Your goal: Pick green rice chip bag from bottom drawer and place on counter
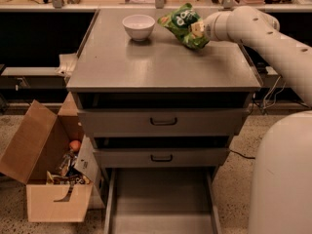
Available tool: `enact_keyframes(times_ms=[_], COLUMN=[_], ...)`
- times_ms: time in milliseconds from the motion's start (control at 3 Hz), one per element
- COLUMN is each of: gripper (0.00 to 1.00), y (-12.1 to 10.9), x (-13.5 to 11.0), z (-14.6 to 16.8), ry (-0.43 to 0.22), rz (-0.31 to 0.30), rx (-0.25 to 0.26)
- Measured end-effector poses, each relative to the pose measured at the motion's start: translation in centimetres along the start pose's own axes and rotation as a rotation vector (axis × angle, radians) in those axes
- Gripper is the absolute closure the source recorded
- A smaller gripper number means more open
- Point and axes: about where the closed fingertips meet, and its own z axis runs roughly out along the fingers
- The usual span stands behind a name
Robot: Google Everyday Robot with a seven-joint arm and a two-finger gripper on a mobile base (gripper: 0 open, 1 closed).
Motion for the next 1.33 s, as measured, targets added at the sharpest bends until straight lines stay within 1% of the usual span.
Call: enact_keyframes(times_ms=[333, 667, 1000, 1333], gripper=[0.12, 0.00, 0.00, 0.00], y=[-1.8, -3.0, -3.8, -5.7], x=[0.4, 0.0, -2.4, -7.3], z=[-0.3, -0.9, -2.6, -6.2], ry=[0.019, 0.008, -0.074, -0.245], rz=[0.018, 0.026, 0.015, -0.016], rx=[0.050, 0.087, 0.121, 0.171])
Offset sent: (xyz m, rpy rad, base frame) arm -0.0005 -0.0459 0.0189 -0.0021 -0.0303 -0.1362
